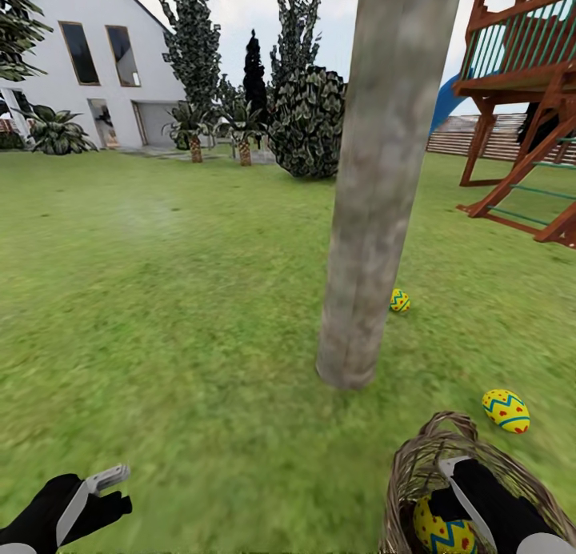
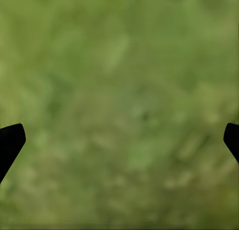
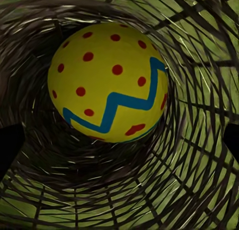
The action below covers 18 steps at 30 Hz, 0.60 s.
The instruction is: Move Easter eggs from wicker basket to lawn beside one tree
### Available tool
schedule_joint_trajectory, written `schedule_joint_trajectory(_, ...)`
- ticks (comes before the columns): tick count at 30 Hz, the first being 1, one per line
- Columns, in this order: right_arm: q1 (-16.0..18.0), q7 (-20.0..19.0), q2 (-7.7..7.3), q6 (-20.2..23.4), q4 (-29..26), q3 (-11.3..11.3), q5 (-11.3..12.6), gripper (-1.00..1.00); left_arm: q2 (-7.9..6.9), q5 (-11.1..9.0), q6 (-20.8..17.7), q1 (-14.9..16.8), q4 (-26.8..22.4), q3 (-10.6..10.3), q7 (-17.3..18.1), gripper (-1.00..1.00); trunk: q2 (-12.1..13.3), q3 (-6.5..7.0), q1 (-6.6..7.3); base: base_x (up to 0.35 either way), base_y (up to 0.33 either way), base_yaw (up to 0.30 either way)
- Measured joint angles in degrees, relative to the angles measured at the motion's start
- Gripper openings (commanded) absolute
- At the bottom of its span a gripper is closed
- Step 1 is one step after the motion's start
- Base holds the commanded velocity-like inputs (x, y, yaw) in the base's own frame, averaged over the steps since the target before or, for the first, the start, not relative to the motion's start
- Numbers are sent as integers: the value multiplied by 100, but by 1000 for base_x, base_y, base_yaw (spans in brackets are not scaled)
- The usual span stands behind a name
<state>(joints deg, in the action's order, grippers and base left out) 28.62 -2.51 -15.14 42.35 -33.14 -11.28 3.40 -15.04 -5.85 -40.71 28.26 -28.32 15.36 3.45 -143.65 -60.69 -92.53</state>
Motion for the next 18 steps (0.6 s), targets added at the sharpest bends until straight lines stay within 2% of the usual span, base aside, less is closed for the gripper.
schedule_joint_trajectory(18, -1, 0, -6, -7, 0, 22, 5, 100, 68, 6, 0, -3, 2, 0, 0, 100, -24, -399, -46, 0, 0, 0)
